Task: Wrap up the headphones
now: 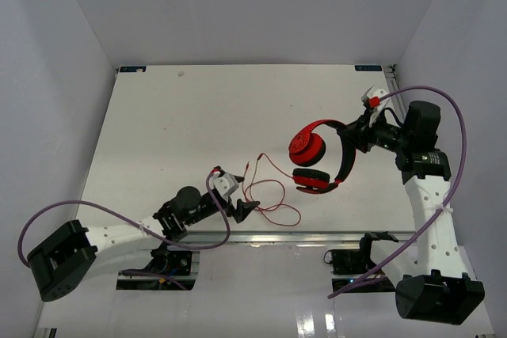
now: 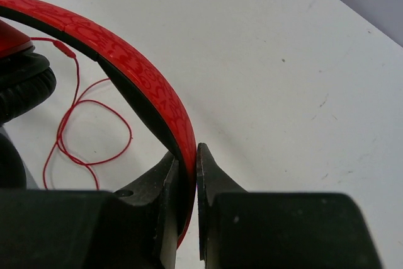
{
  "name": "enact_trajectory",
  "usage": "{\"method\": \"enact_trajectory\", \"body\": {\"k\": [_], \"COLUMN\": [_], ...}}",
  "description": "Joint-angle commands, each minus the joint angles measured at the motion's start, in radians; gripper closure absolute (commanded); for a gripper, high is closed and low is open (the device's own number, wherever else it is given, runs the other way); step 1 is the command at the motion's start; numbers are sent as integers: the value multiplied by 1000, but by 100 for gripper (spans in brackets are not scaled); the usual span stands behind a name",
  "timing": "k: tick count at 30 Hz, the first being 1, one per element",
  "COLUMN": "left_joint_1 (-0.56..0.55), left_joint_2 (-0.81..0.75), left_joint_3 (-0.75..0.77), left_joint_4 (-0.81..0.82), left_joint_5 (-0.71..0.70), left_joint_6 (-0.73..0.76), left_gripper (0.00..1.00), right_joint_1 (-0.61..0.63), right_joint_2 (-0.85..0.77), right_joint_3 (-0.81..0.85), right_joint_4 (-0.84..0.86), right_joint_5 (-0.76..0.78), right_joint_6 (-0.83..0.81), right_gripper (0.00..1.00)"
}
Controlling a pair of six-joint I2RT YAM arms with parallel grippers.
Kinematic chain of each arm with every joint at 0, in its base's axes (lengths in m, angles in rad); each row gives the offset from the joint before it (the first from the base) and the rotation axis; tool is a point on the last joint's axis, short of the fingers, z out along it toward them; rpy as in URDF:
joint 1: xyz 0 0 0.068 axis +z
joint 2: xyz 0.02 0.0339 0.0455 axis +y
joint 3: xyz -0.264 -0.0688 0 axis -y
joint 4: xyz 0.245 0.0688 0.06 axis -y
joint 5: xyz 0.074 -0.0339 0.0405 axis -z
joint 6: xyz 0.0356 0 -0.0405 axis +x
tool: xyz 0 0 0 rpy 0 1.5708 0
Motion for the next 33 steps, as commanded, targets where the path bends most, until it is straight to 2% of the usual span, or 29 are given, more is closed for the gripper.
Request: {"method": "enact_trajectory", "body": {"k": [1, 6, 10, 12, 14, 15, 17, 18, 25, 33], "left_joint_1": [4, 13, 27, 41, 46, 47, 47, 47, 47, 47], "left_joint_2": [152, 318, 367, 368, 364, 358, 341, 328, 244, 221], "left_joint_3": [23, 98, 106, 97, 96, 89, 70, 60, -52, -41], "left_joint_4": [261, 348, 444, 471, 464, 464, 471, 475, 496, 393], "left_joint_5": [37, -3, -84, -58, -7, 14, 45, 52, 140, 287], "left_joint_6": [64, 82, 80, 58, 40, 34, 16, -2, -53, -37], "left_gripper": [2, 2, 6, 16, 41, 47, 52, 51, 28, 17], "right_joint_1": [0, -1, 0, -1, 0, 0, -1, -1, -1, -1], "right_joint_2": [-14, -13, -18, -16, -14, -13, -6, -1, 56, 124], "right_joint_3": [102, 204, 265, 284, 301, 308, 320, 326, 390, 406], "right_joint_4": [21, 19, 21, 22, 27, 34, 49, 54, 100, 126], "right_joint_5": [-150, -199, -202, -193, -177, -160, -119, -97, -19, 8], "right_joint_6": [119, 191, 225, 236, 254, 262, 278, 287, 374, 468], "right_gripper": [92, 92, 92, 92, 92, 92, 92, 92, 92, 92]}}
